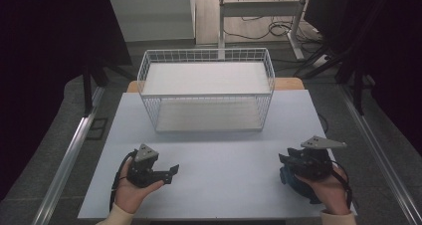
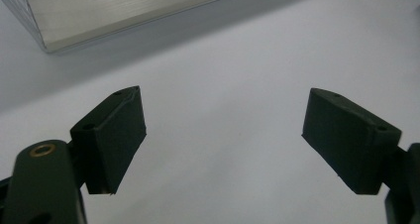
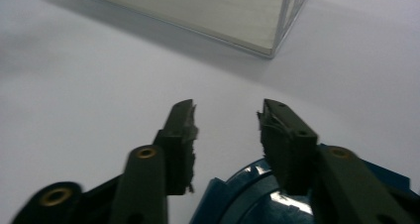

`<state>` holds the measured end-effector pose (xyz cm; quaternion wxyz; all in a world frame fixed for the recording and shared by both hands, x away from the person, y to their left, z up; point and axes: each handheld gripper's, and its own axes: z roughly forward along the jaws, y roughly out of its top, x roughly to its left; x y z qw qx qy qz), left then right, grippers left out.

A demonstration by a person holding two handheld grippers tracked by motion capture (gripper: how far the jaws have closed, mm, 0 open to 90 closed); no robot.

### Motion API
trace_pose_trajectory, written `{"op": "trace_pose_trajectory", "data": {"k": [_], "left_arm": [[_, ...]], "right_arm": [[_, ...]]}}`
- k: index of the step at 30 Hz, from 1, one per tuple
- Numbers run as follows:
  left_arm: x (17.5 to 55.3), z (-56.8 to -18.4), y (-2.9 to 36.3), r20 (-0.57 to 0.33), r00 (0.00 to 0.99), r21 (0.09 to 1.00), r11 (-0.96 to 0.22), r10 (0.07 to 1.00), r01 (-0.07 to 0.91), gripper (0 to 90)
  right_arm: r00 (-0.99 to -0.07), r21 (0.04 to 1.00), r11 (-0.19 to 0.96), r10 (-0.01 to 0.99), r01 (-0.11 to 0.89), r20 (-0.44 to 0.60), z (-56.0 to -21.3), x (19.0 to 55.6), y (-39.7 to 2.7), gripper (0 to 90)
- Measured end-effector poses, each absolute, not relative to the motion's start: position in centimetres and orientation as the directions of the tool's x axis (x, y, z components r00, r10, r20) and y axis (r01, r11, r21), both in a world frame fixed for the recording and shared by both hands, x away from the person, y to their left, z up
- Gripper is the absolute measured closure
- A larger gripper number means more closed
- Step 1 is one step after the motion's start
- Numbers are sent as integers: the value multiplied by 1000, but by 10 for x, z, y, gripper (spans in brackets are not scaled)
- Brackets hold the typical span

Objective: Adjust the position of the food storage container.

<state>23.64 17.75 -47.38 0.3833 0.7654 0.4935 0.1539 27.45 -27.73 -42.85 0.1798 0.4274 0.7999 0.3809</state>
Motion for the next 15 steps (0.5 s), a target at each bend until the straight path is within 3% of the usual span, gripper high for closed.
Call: {"op": "trace_pose_trajectory", "data": {"k": [8,15], "left_arm": [[235,-474,178,-134,460,735,-224,878,640,165],[235,-474,179,-132,458,735,-223,879,640,165]], "right_arm": [[-549,748,360,836,558,7,-426,273,-294,847],[-476,739,350,878,575,-46,-424,266,-315,889]]}}
